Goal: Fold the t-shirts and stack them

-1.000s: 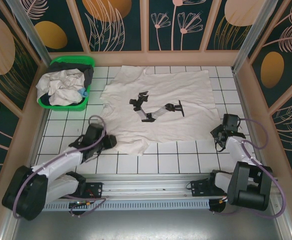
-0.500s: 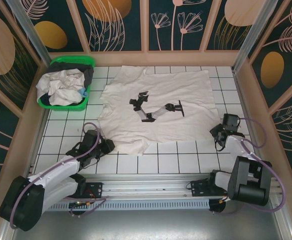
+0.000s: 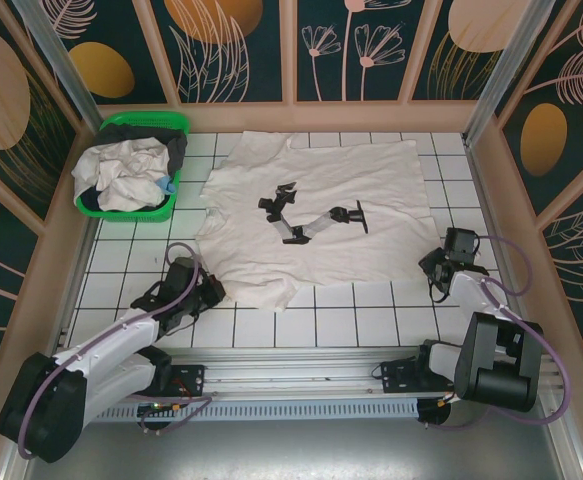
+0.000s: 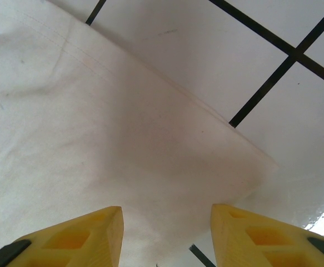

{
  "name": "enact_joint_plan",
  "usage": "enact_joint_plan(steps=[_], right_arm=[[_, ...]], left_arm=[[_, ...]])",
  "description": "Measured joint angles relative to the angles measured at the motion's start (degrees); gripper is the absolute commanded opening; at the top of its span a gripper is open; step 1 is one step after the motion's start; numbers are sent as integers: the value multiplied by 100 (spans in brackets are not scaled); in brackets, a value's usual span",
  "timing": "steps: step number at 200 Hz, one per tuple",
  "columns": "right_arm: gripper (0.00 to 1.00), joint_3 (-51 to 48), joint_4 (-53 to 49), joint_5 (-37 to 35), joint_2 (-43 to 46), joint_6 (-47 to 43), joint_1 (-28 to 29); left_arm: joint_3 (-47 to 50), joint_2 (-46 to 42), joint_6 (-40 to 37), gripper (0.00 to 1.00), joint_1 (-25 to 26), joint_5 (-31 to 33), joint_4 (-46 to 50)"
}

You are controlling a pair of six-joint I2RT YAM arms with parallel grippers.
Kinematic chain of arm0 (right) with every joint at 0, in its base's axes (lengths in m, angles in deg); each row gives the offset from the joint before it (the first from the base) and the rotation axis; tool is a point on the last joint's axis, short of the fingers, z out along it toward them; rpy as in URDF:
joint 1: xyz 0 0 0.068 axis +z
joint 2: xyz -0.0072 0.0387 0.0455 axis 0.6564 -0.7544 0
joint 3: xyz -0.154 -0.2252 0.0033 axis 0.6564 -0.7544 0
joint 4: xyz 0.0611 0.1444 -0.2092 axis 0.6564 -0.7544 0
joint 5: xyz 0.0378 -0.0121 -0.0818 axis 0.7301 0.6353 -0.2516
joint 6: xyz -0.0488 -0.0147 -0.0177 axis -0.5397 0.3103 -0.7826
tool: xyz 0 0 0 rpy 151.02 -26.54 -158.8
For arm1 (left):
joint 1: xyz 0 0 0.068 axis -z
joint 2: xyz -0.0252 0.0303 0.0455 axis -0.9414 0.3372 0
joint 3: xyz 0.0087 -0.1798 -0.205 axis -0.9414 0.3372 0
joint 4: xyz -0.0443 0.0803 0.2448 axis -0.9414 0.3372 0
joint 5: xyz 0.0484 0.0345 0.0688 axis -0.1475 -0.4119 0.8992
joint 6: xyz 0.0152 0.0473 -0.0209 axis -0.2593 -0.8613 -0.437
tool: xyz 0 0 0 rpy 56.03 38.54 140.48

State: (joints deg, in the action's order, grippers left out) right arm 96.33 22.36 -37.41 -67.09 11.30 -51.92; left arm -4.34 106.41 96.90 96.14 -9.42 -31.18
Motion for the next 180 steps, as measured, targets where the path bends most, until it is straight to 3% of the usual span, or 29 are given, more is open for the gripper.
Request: enact_joint_plan(steps=[31, 93, 180], right_arm=[[46, 0, 0, 0, 0, 0, -4], [47, 0, -17, -2, 17, -22, -7], [47, 0, -44, -2, 103, -22, -33]], left_arm=[[-111, 229, -83, 29, 0, 44, -2], [-216, 579, -177, 36, 0, 133, 0], [-564, 922, -286, 31, 0, 142, -94]])
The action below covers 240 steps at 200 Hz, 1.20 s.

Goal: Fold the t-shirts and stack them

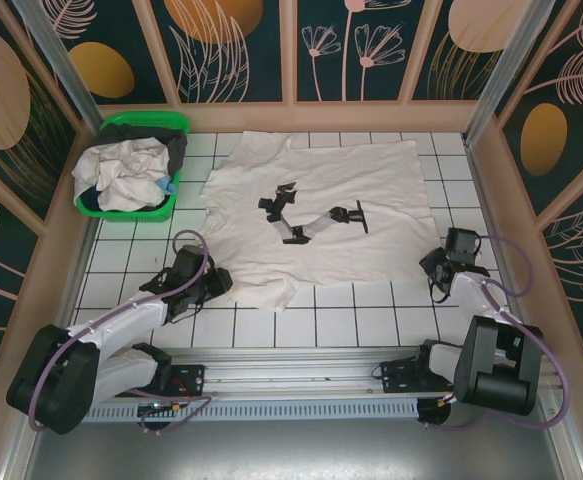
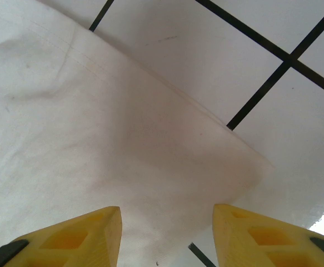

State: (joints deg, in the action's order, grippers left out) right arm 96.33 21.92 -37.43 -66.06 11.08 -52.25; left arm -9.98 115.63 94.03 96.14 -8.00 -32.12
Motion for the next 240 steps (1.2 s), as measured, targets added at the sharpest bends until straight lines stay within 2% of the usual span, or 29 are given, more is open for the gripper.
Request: enact_joint_plan(steps=[23, 55, 70, 117, 181, 217, 225, 240], right_arm=[[47, 0, -2, 0, 13, 2, 0], [48, -2, -52, 28, 63, 26, 0], [51, -9, -120, 138, 114, 79, -4], [51, -229, -181, 146, 680, 457, -4], [45, -101, 81, 299, -367, 302, -214], [39, -42, 35, 291, -487, 240, -247], [35, -42, 35, 275, -522, 227, -258], [23, -20, -7, 210, -614, 157, -273]], left_arm=[[0, -2, -9, 25, 0, -31, -31], [-2, -2, -96, 0, 0, -133, -66], [-11, -22, -107, 0, 0, -173, -61], [-389, -476, -177, 0, 0, -164, 50], [-1056, -564, -468, 0, 0, -190, 46], [-1102, -560, -636, 0, 0, -188, 50], [-1115, -551, -660, 0, 0, -184, 52], [-1145, -549, -721, 0, 0, -155, 68]])
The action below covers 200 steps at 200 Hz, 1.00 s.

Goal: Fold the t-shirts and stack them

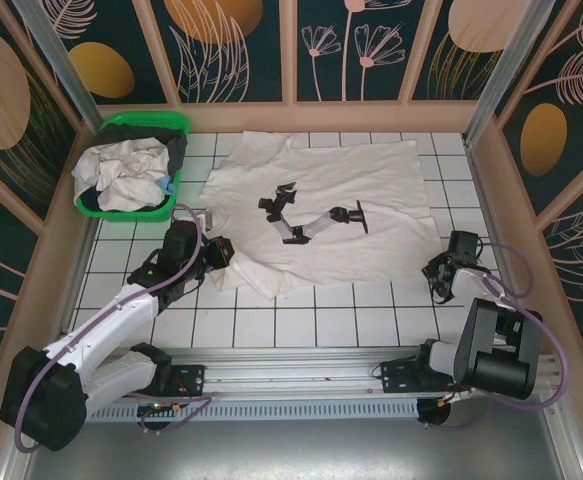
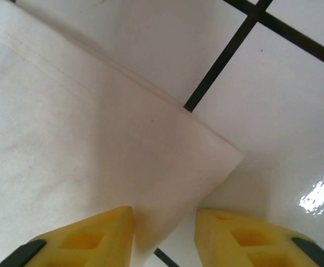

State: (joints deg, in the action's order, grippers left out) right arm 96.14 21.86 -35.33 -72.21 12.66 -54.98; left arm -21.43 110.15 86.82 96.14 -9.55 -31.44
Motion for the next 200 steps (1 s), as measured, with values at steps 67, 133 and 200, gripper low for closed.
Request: enact_joint_plan(steps=[67, 133, 200], right_arm=[[0, 216, 162, 87, 334, 31, 35], [0, 1545, 133, 203, -417, 31, 219], [0, 2636, 234, 479, -2188, -168, 269]], left_arm=[[-686, -208, -374, 0, 0, 511, 404], [-2527, 1858, -1226, 0, -22, 883, 450], [-4140, 3764, -1720, 0, -479, 892, 586]])
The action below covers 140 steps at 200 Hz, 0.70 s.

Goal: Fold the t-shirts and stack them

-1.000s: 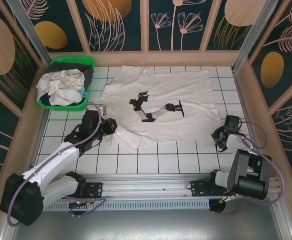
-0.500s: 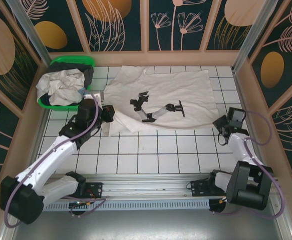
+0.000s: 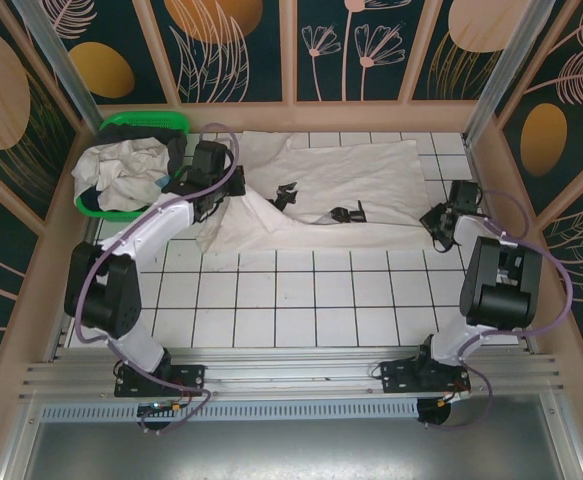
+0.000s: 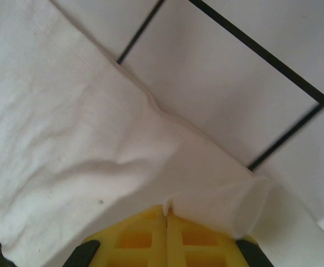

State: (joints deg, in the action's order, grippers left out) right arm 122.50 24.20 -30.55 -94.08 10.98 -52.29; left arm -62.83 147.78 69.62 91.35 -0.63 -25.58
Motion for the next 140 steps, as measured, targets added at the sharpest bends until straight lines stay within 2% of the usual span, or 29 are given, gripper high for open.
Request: enact_joint_plan(steps=[43, 81, 140], right_arm=[[0, 601, -79, 70, -444, -205, 59], [0, 857, -238, 63, -518, -337, 236], [0, 1296, -350, 59, -1220, -468, 275]], left_arm=[[-363, 518, -118, 0, -166, 2, 116], [-363, 568, -127, 0, -205, 35, 247], [-369, 654, -251, 0, -424, 339, 417]])
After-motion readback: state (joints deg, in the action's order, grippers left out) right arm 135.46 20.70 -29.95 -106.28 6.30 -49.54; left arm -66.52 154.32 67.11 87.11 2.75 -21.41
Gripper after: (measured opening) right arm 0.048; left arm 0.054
